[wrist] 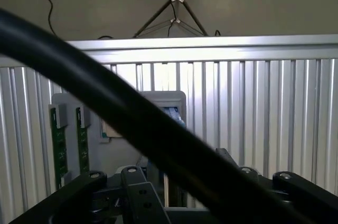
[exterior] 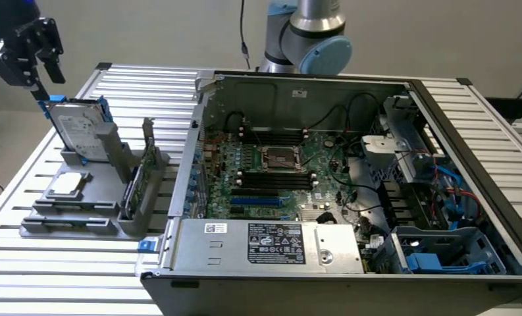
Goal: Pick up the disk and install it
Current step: 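Pick up the disk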
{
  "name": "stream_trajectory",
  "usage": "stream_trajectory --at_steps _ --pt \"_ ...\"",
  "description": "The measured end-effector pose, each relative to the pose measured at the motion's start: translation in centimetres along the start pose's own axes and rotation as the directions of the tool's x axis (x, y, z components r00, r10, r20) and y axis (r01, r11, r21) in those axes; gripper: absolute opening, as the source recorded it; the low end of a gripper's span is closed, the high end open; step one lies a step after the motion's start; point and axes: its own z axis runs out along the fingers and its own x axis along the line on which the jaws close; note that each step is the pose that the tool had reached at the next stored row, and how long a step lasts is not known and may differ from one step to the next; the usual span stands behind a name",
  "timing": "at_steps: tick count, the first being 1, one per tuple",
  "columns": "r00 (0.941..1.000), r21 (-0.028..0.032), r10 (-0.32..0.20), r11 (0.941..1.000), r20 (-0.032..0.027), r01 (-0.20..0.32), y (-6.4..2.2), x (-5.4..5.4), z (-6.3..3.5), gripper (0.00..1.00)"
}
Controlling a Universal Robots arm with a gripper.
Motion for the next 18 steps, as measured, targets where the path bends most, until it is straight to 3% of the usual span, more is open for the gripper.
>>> stream_trajectory --at_steps 6,18 --pt "1.0 0.0002 0.0 1.0 0.0001 0.0 -0.04 0.9 0.65 0.6" --pt "1.0 0.0047 0.0 1.0 0.0002 0.0 -0.11 1.0 2.51 0.6"
